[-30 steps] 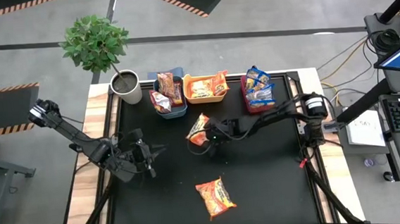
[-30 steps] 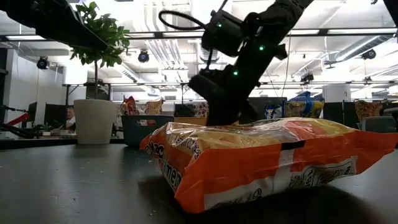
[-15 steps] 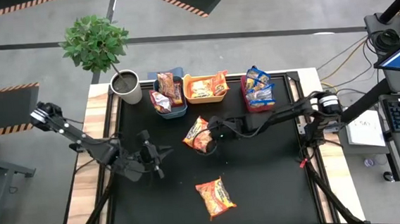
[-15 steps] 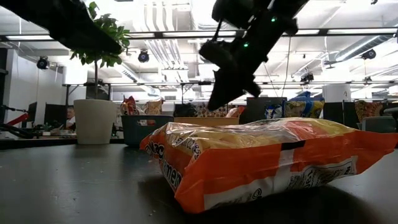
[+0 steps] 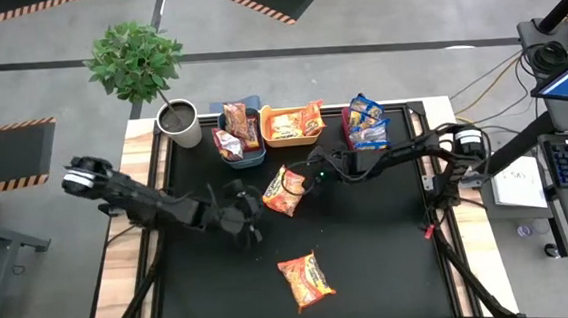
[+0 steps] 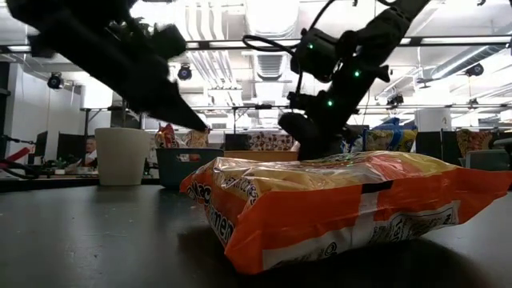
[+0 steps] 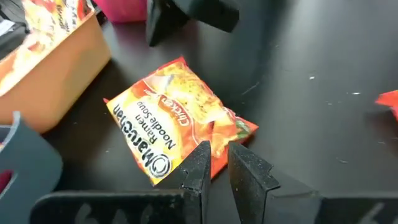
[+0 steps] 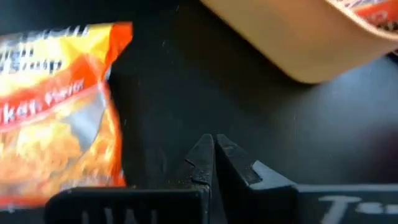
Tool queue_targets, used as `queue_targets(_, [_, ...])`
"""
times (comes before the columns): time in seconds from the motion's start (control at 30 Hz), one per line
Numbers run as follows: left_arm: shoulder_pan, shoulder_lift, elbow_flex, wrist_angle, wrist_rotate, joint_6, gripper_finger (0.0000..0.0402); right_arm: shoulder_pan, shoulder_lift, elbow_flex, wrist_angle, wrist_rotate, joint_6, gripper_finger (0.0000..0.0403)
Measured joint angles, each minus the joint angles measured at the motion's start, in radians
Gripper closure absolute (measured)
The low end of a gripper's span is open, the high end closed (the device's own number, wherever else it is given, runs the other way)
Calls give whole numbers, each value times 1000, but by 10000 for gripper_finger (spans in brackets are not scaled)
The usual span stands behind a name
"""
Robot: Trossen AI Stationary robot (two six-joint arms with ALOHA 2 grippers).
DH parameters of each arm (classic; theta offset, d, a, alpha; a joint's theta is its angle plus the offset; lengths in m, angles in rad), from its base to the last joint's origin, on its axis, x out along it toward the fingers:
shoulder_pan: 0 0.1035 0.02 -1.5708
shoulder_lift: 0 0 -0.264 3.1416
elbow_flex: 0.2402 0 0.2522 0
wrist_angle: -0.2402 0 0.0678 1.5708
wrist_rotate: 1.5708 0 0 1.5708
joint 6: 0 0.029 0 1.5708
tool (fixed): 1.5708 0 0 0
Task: Sort Maruchan noodles
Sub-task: Put the orange noodle pack into the yellow bin
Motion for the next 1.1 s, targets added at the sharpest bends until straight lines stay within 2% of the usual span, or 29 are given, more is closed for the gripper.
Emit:
queue_targets(0.13, [83,88,0,96,56,52,364,-18,-12,-8,16,-13,21,394])
queue_targets(0.2, [119,128,0,136,65,71,364,-24,-15,1,16,-53,21,394])
queue_targets(0.3, [160,181,0,180,73,75,364,-35,-18,29,16,-167,11,389])
queue_targets(0.4, [181,224,0,203,123,75,364,-46,-19,53,15,-279,35,370])
queue_targets(0.53, [182,256,1,210,127,68,364,-71,-19,75,-5,-394,66,317])
queue_targets(0.77, [182,273,3,210,127,54,364,-127,-19,71,-6,-483,75,195])
queue_targets(0.93, [182,273,1,199,128,40,364,-148,-19,63,7,-519,94,122])
queue_targets(1.1, [182,273,-6,194,131,22,364,-145,28,61,57,-527,95,79])
